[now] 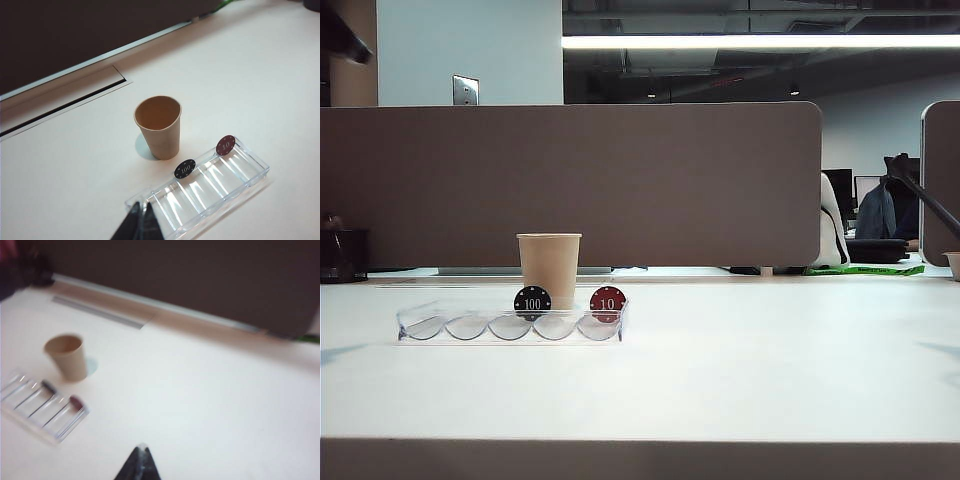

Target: Pick up the chip with the greater value and put it into the paper cup.

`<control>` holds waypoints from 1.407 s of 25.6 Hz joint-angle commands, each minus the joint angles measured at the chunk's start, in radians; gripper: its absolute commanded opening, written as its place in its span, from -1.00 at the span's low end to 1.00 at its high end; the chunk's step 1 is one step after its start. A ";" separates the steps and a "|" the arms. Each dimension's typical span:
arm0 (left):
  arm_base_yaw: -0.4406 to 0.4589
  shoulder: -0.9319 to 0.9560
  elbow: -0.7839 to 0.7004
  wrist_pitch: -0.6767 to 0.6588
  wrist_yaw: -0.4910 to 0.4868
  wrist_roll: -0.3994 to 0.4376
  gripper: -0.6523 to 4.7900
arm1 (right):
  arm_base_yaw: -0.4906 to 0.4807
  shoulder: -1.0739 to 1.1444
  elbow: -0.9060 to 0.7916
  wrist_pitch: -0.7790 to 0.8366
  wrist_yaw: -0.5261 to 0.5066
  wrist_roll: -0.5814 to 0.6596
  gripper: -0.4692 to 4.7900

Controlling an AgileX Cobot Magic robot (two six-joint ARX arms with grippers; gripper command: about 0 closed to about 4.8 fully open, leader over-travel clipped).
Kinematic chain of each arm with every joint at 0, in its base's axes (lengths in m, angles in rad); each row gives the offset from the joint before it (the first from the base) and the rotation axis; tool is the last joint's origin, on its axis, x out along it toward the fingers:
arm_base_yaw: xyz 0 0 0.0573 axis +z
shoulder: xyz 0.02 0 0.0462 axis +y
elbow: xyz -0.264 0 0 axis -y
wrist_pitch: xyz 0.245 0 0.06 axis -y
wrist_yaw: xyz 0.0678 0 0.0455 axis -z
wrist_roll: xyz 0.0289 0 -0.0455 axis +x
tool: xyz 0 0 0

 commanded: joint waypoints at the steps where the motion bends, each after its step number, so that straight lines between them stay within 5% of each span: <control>1: -0.011 0.069 0.036 0.010 0.033 0.073 -0.78 | 0.076 0.106 0.057 -0.004 -0.008 -0.026 -0.84; 3: -0.027 0.099 0.048 0.011 0.034 0.124 -0.78 | 0.116 0.168 0.079 -0.003 -0.008 -0.026 -0.85; 8: -0.052 0.171 0.053 0.027 0.056 0.430 -0.78 | 0.262 0.361 0.117 0.071 -0.005 -0.027 -0.85; 11: -0.051 0.209 0.053 0.051 0.073 0.491 -0.78 | 0.314 0.422 0.117 0.127 -0.005 -0.027 -0.85; 18: -0.051 0.364 0.104 0.082 0.154 0.541 -0.78 | 0.370 0.507 0.117 0.182 -0.005 -0.025 -0.85; 29: -0.051 0.607 0.400 -0.158 0.210 0.599 -0.78 | 0.383 0.530 0.120 0.249 0.039 -0.022 -0.84; 36: -0.052 0.632 0.407 -0.177 0.211 0.647 -0.78 | 0.384 0.713 0.311 0.146 0.033 0.013 -0.85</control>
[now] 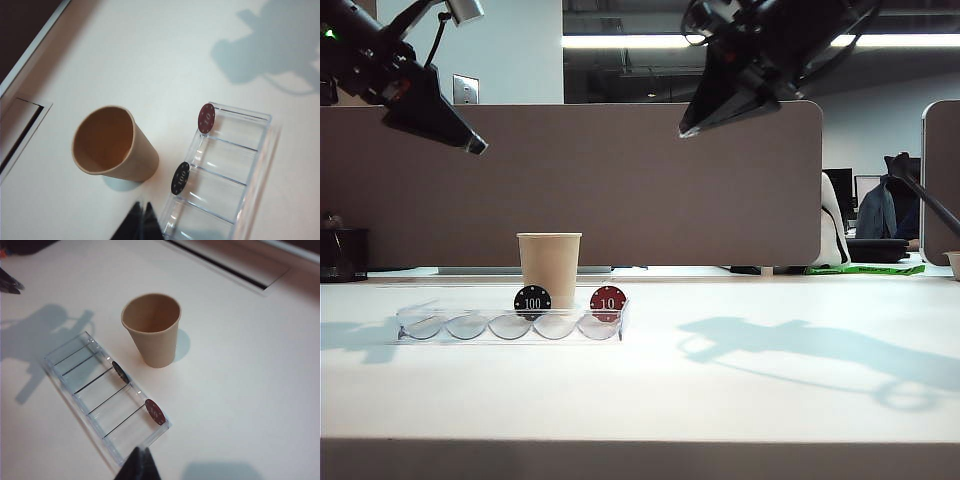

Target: Pick up the chip with the greater value and put it into the paper cup.

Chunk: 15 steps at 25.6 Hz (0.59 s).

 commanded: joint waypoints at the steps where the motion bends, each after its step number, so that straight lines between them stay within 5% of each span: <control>1: 0.000 0.021 0.003 -0.015 0.008 0.030 -0.78 | 0.002 0.063 0.069 -0.025 -0.009 0.005 -0.84; 15: -0.023 0.184 0.008 0.014 0.006 0.074 -0.78 | 0.032 0.114 0.103 -0.065 -0.010 0.003 -0.85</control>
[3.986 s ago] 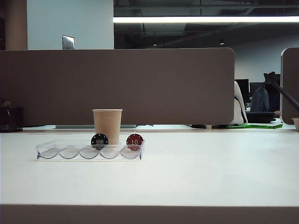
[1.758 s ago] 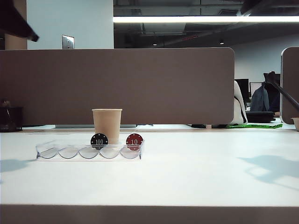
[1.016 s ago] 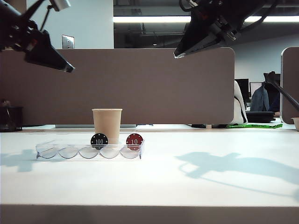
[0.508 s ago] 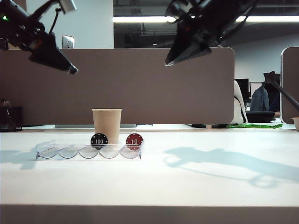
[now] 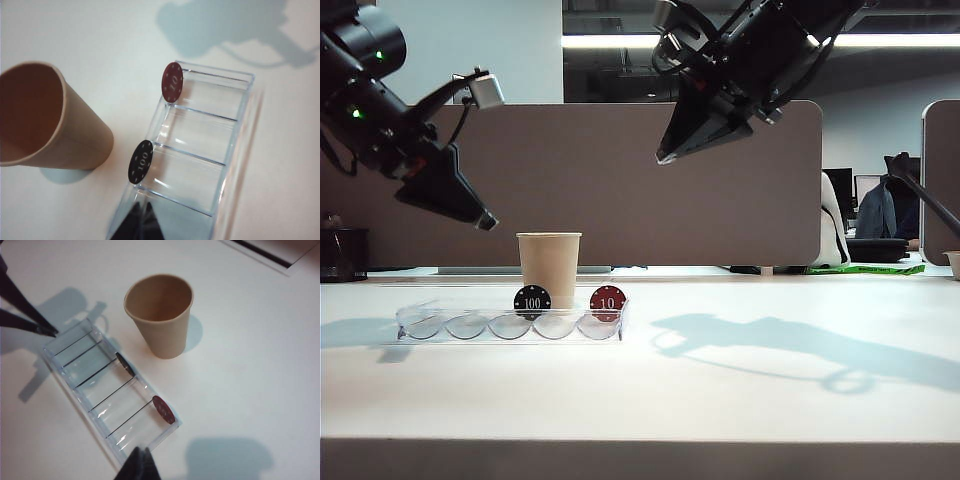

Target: Pick up the chip with the greater value and put it into the paper cup.

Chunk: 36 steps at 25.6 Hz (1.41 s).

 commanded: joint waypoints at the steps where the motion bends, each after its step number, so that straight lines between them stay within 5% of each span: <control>1: -0.002 0.006 0.007 0.036 0.005 0.003 -0.78 | 0.014 -0.005 0.005 -0.001 -0.002 0.001 -0.85; 7: -0.005 0.008 0.007 0.142 -0.001 0.000 -0.78 | 0.086 -0.005 0.005 -0.073 0.112 -0.007 -0.85; 24: -0.005 0.064 0.007 0.197 -0.003 -0.001 -0.78 | 0.153 -0.004 0.000 -0.076 0.220 -0.009 -0.85; 30: -0.005 0.072 0.006 0.277 -0.003 -0.087 -0.73 | 0.206 -0.006 -0.137 0.170 0.313 0.051 -0.85; 36: -0.005 0.080 0.006 0.284 0.002 -0.077 -0.48 | 0.249 -0.006 -0.203 0.285 0.382 0.069 -0.85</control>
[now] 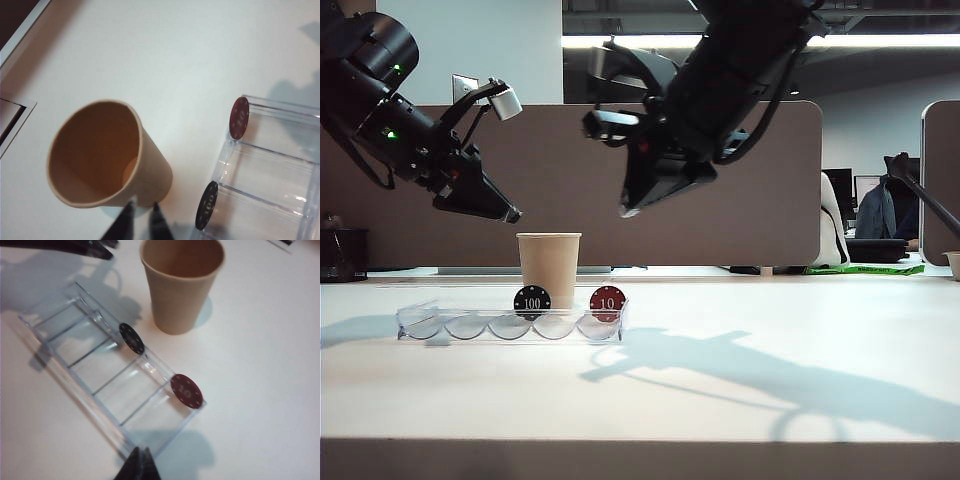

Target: Pick up the chip with the greater value and put it into the paper cup.

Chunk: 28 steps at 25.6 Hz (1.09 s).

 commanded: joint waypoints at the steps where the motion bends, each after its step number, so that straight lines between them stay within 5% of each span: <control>1: 0.000 0.010 0.005 -0.005 0.016 0.019 -0.45 | 0.012 -0.006 0.000 0.058 0.012 0.010 -0.85; 9: 0.000 0.039 0.005 -0.080 0.060 0.140 -0.41 | 0.015 -0.006 0.000 0.074 0.011 0.009 -0.85; 16: 0.000 0.084 0.005 -0.095 0.082 0.148 -0.38 | 0.015 -0.006 0.000 0.074 0.007 0.009 -0.84; 19: 0.000 0.089 0.005 -0.089 0.082 0.175 -0.19 | 0.015 -0.006 0.000 0.074 0.006 0.009 -0.84; 28: 0.000 0.114 0.005 -0.061 0.092 0.174 -0.19 | 0.015 -0.006 0.000 0.073 -0.015 0.009 -0.84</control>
